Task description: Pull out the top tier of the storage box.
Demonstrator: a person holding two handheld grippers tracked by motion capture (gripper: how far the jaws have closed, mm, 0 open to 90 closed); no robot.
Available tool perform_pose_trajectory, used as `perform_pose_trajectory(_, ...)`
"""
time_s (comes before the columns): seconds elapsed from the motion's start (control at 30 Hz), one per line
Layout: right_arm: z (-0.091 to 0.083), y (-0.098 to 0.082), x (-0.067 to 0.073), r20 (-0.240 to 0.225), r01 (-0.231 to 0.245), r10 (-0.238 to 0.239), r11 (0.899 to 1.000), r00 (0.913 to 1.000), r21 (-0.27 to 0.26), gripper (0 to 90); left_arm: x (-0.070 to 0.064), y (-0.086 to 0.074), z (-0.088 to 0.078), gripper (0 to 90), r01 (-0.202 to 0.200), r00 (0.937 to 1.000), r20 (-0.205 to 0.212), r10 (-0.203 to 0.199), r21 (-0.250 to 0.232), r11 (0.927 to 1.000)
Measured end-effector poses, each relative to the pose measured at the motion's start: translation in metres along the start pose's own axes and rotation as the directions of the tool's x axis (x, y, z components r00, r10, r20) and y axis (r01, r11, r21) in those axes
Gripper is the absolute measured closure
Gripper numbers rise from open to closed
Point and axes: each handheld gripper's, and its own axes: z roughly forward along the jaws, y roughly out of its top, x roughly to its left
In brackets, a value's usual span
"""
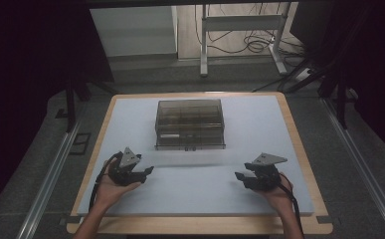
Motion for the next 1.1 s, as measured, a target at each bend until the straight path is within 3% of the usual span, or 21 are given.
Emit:
perform_pose_trajectory(0.5, 0.0, -0.005, 0.0, 0.006, -0.006, 0.006, 1.0, 1.0, 0.008, 43.8, 0.017, -0.013, -0.001, 36.7, 0.05, 0.9987, -0.014, -0.05, 0.069, 0.9963)
perform_pose_trajectory(1.1, 0.001, -0.006, 0.003, 0.002, -0.007, 0.007, 1.0, 1.0, 0.009, 43.7, 0.036, -0.02, 0.002, 43.4, 0.068, 0.9975, -0.028, -0.065, 0.1, 0.9927)
